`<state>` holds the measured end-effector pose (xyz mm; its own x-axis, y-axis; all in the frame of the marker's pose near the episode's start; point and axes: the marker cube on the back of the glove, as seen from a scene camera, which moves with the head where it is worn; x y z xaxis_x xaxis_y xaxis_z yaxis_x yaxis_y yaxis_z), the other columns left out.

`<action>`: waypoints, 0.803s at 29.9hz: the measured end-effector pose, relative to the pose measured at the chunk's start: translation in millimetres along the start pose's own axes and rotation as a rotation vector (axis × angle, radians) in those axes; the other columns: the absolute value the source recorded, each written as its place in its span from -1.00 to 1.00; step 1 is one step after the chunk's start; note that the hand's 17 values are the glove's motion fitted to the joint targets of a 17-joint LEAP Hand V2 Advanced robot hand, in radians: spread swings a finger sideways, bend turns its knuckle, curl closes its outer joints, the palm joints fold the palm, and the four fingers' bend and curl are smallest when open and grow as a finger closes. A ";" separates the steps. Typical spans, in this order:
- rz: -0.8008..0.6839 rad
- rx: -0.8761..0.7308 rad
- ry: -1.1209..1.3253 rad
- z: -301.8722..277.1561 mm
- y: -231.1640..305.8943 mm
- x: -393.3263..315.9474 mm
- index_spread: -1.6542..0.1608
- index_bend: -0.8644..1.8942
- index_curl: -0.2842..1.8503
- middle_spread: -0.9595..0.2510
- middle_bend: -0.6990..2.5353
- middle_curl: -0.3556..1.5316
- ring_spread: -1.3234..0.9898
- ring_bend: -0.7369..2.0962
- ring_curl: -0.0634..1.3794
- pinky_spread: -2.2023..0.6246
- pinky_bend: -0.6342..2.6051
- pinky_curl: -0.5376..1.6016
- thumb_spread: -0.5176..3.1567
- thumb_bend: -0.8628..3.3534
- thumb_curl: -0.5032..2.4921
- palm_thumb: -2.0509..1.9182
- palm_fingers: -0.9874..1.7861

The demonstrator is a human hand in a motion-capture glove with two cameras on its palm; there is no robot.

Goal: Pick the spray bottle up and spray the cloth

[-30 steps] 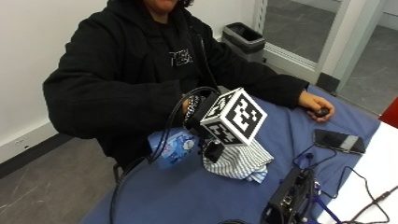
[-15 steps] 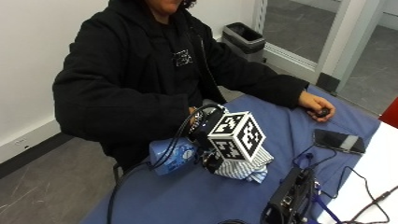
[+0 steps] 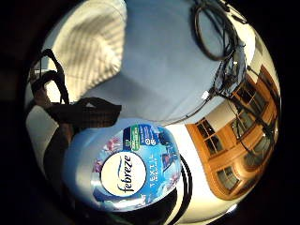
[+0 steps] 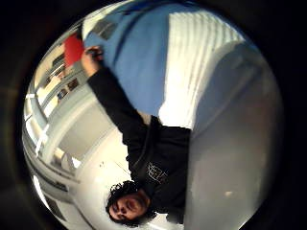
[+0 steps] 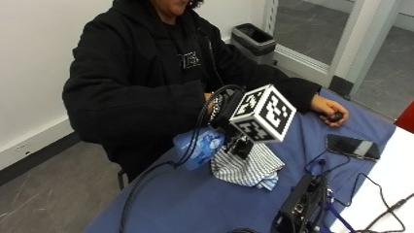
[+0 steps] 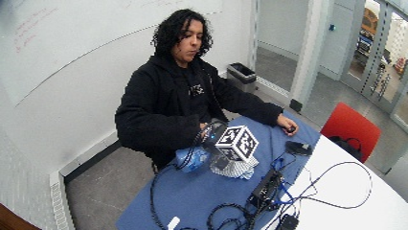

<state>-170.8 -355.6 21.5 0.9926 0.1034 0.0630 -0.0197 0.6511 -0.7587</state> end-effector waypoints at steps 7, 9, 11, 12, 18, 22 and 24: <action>-0.300 0.179 -0.187 -43.1 3.5 -69.7 0.53 -0.16 -0.13 0.25 -0.18 0.00 -0.04 0.04 -0.19 0.39 -0.32 -0.07 -0.55 -0.60 -0.11 0.55 0.65; -0.373 0.218 -0.244 -47.9 1.0 -86.6 0.53 -0.17 -0.13 0.25 -0.18 0.00 -0.04 0.04 -0.19 0.39 -0.32 -0.07 -0.55 -0.60 -0.11 0.55 0.65; -0.434 0.253 -0.290 -50.0 -1.9 -101.2 0.53 -0.17 -0.13 0.25 -0.18 0.00 -0.04 0.04 -0.19 0.39 -0.32 -0.07 -0.55 -0.60 -0.11 0.55 0.65; -0.465 0.269 -0.311 -50.4 -3.5 -108.3 0.53 -0.17 -0.13 0.25 -0.18 0.00 -0.04 0.04 -0.19 0.39 -0.32 -0.07 -0.55 -0.60 -0.11 0.55 0.65; -0.677 0.351 -0.477 -44.1 -14.9 -142.9 0.53 -0.17 -0.12 0.25 -0.18 0.00 -0.04 0.04 -0.19 0.39 -0.32 -0.07 -0.55 -0.60 -0.11 0.55 0.66; -0.864 0.457 -0.678 -26.1 -25.1 -154.8 0.53 -0.17 -0.12 0.25 -0.18 0.00 -0.04 0.04 -0.19 0.39 -0.32 -0.07 -0.55 -0.60 -0.10 0.55 0.66; -0.926 0.556 -0.777 -14.4 -37.6 -161.5 0.53 -0.17 -0.12 0.25 -0.18 0.00 -0.04 0.04 -0.19 0.39 -0.32 -0.07 -0.55 -0.60 -0.10 0.55 0.66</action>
<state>-328.7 -407.7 30.5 0.3441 -0.2632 0.9013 0.3915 0.9127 0.1171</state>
